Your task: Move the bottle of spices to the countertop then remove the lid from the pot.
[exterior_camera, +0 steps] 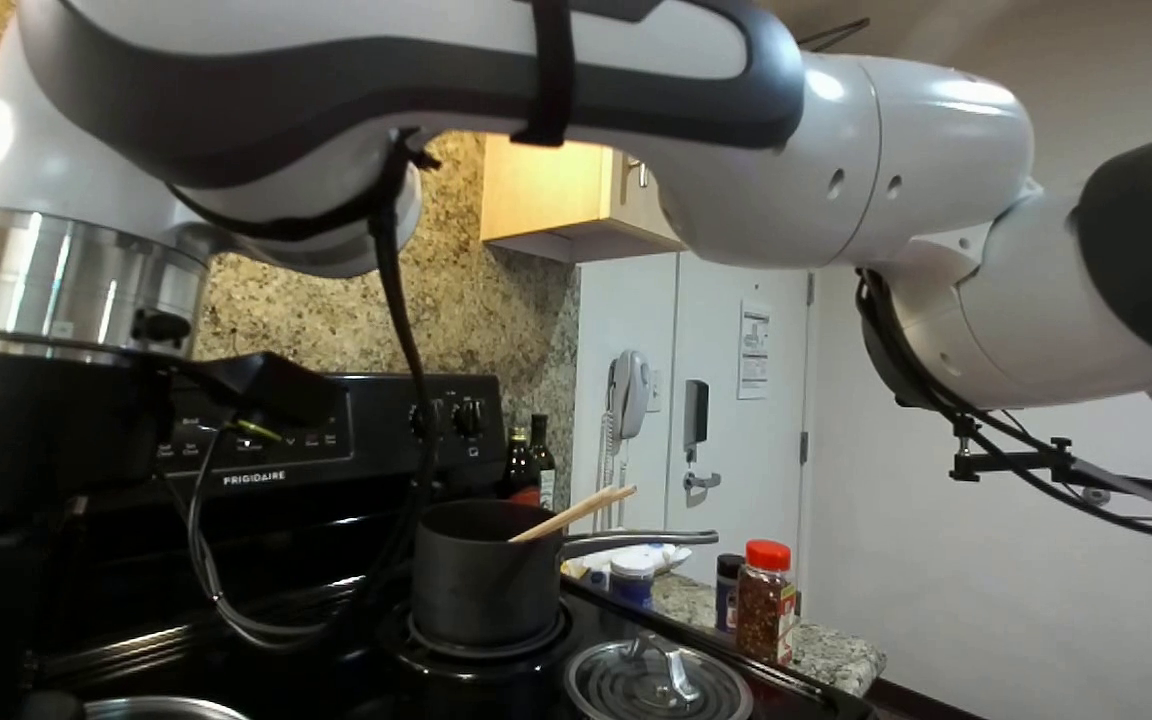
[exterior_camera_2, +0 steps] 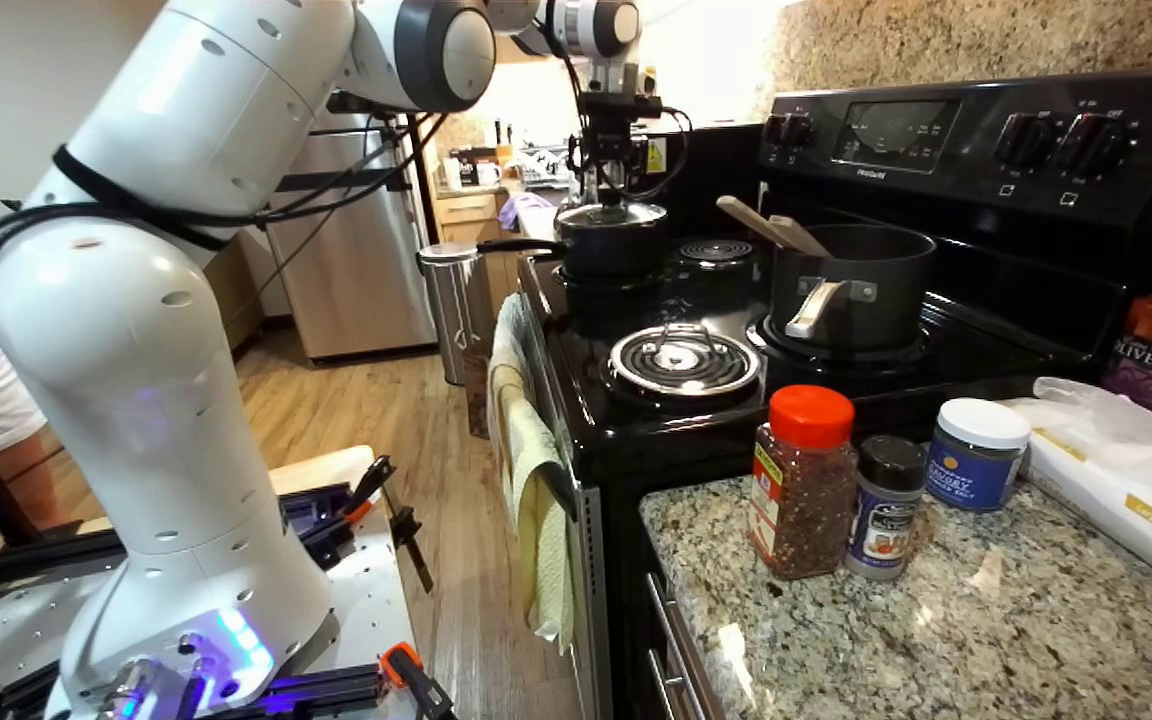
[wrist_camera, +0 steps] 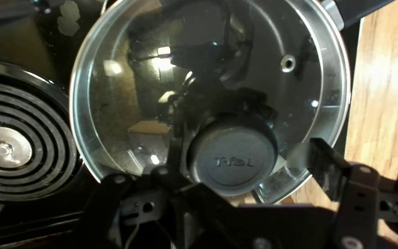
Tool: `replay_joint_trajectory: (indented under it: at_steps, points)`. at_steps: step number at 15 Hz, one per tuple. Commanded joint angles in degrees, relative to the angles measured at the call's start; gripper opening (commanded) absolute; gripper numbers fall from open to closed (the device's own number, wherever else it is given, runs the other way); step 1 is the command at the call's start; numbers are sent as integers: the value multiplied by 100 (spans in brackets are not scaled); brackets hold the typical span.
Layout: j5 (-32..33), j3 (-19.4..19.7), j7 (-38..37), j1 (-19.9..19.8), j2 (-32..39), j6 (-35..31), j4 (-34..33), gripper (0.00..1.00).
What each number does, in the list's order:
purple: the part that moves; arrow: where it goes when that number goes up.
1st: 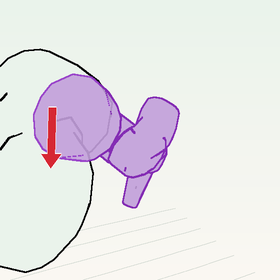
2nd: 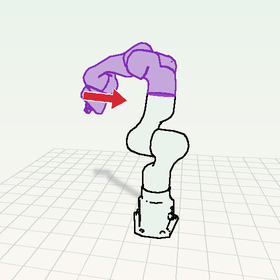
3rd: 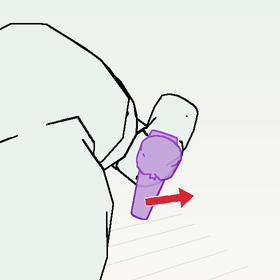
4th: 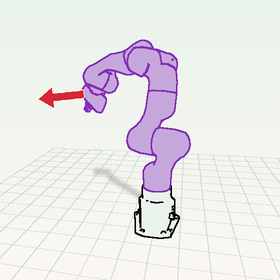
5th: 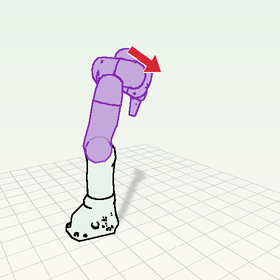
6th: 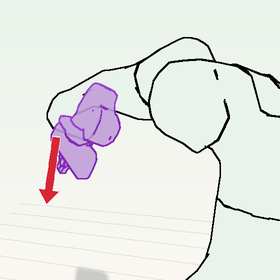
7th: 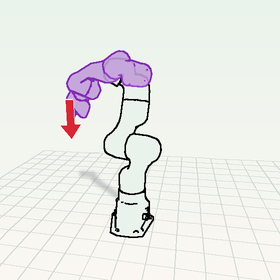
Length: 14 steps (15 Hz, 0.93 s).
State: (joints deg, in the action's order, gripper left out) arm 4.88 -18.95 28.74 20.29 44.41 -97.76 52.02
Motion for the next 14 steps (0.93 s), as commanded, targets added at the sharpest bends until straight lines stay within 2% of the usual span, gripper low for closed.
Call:
replay_joint_trajectory:
  at_steps: [1, 5, 6, 14]
  points:
    - [0, -39, 232, -19, 36, 104, -53, 59]
    - [-29, -28, 302, -34, 41, 106, -79, 34]
    - [-22, -25, 290, -27, 42, 110, -85, 32]
    - [95, 21, 328, 36, 25, 256, -242, 31]
